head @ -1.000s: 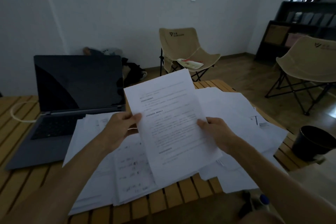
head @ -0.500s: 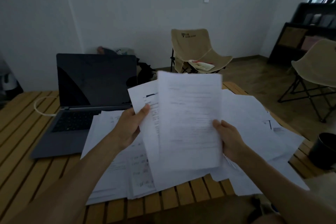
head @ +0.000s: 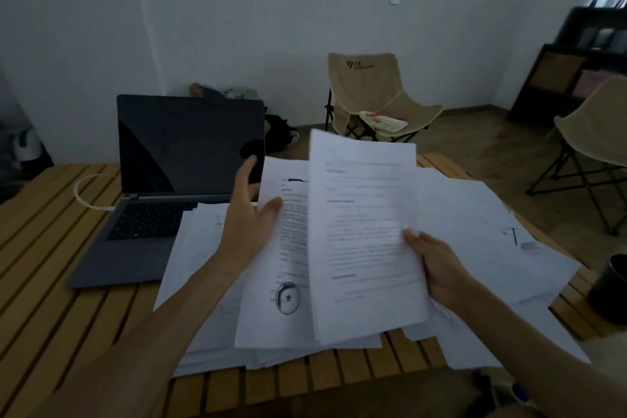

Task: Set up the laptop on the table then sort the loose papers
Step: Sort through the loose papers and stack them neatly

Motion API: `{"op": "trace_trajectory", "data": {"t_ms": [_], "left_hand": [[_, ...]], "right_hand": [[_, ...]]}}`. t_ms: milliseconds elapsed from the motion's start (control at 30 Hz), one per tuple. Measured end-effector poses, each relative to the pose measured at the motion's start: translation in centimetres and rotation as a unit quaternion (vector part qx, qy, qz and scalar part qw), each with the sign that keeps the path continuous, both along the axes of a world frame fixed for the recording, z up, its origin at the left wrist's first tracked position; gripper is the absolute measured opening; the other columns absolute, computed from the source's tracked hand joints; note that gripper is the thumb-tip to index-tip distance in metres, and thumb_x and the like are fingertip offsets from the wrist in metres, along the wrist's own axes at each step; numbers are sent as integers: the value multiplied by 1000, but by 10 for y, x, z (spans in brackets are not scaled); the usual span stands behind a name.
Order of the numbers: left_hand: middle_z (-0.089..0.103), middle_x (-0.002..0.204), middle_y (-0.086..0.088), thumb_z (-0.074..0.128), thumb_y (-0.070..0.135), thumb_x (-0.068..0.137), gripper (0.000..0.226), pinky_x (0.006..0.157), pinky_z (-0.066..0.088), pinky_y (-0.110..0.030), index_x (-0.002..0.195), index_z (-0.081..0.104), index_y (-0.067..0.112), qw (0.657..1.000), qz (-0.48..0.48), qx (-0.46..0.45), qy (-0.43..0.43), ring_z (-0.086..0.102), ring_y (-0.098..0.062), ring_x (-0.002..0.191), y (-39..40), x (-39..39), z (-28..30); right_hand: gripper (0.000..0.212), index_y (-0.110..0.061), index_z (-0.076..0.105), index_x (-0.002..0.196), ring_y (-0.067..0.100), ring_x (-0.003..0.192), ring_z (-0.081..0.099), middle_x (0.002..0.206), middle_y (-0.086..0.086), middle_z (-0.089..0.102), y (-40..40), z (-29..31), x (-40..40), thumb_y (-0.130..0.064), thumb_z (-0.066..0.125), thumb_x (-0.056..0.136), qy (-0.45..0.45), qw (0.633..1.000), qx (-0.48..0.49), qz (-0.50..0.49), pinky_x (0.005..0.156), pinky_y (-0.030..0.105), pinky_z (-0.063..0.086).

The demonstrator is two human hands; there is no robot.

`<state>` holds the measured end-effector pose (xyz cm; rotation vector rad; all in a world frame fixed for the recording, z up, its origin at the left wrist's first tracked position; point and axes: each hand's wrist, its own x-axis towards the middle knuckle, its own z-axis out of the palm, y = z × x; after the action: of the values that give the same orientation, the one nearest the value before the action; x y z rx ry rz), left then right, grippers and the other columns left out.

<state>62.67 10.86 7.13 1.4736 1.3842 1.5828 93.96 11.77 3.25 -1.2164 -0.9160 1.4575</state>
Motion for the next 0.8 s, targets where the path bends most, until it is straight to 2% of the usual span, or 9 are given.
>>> {"op": "trace_trajectory", "data": {"t_ms": [67,133,200,300,367,433,533,700,800], "left_hand": [[67,109,9,52,10,98,28,79,49,-20,121,62,23,1000,1,0,25,63,-3,99,1,4,2],[72,100,3,49,21,101,25,77,45,-21,102,72,14,999,-19,-41,-22,63,-5,89,-1,10,5],[72,95,3,53,30,99,28,74,45,-21,100,73,10,997,-28,-61,-28,63,-8,84,-1,12,7],[74,91,1,60,27,96,21,71,52,-23,95,74,10,997,-39,-58,-12,67,-9,80,-1,14,7],[71,81,-6,63,23,95,24,65,49,-25,84,73,5,997,-43,-57,-20,60,-12,69,-2,16,7],[66,78,-11,68,24,91,26,63,47,-23,82,71,0,996,-43,-66,-44,56,-12,67,-1,18,9],[63,73,-4,73,26,87,28,62,48,-18,83,69,-2,993,-35,-89,-72,56,-8,66,-1,18,9],[63,67,4,74,23,86,21,55,46,-12,79,69,4,992,-24,-97,-74,56,0,58,-1,22,7],[65,67,4,74,22,85,19,53,47,-12,76,68,7,992,-24,-97,-78,59,0,58,-2,21,8]], "right_hand": [[34,-2,66,122,33,106,70,116,15,73,-1,3,-8,-23,61,95,-2,1000,16,2,85,48,59],[41,-2,66,122,33,107,70,116,15,73,-3,5,-14,-27,65,89,2,1000,26,5,89,51,57],[44,-4,66,122,32,108,70,117,14,72,-4,5,-17,-29,65,86,8,1000,26,15,93,52,55],[35,-5,65,123,32,109,69,119,13,72,-5,4,-17,-25,59,96,10,999,18,31,94,52,55],[35,-5,65,123,32,108,69,119,13,72,-6,4,-15,-26,59,96,8,999,16,34,93,51,55],[40,-4,66,122,30,107,70,117,12,72,-6,6,-14,-30,62,92,9,999,20,29,90,48,57],[44,0,65,121,27,102,72,114,12,73,-6,7,-15,-32,63,90,9,999,31,22,83,41,60],[41,8,61,116,35,96,69,111,22,70,-7,5,-20,-29,58,98,-37,998,45,-5,93,59,53],[31,1,68,108,30,90,70,101,14,73,-7,6,-20,-27,58,99,-55,997,54,-23,87,51,59]]}}
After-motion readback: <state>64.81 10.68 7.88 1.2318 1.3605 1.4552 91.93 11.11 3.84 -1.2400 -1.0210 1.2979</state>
